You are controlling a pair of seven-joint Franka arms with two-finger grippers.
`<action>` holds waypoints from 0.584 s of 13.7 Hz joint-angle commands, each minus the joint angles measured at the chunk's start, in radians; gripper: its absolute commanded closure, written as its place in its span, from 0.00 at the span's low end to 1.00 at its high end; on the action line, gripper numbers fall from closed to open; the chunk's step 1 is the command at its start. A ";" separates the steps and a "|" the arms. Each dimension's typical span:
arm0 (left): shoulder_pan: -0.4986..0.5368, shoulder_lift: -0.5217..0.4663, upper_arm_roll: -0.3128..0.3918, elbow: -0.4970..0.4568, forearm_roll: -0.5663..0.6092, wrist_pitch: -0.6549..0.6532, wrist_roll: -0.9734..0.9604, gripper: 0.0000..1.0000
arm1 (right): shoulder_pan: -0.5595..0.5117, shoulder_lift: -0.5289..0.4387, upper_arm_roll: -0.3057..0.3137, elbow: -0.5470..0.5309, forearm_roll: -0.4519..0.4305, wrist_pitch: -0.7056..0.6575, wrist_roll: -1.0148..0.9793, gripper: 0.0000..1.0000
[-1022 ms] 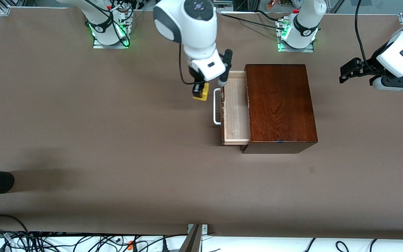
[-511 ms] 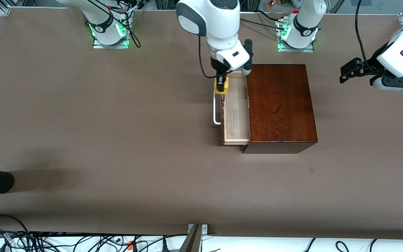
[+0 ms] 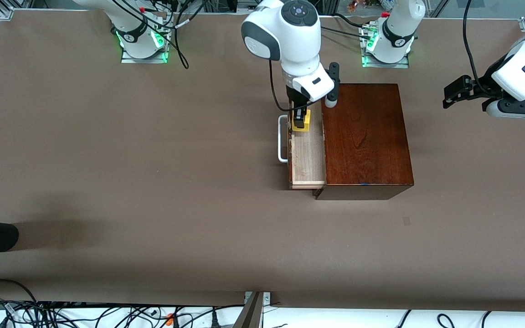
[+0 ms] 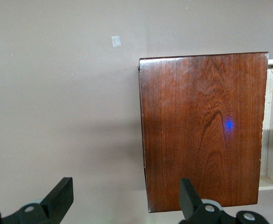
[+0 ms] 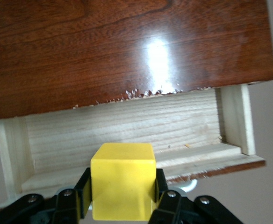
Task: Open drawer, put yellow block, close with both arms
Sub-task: 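Carry the yellow cube with the right gripper over the open drawer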
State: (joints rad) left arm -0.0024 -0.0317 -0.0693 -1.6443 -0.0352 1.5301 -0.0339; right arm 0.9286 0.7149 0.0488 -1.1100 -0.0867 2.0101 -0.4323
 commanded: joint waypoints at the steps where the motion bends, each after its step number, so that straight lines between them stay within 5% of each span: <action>1: -0.002 0.015 0.005 0.034 -0.002 -0.024 0.020 0.00 | 0.041 0.040 -0.004 0.039 0.010 0.009 0.023 0.61; 8: -0.001 0.015 0.005 0.034 -0.003 -0.024 0.022 0.00 | 0.055 0.080 -0.006 0.029 0.005 0.028 0.012 0.61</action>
State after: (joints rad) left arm -0.0024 -0.0317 -0.0688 -1.6443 -0.0352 1.5301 -0.0339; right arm 0.9798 0.7620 0.0475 -1.1100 -0.0845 2.0266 -0.4256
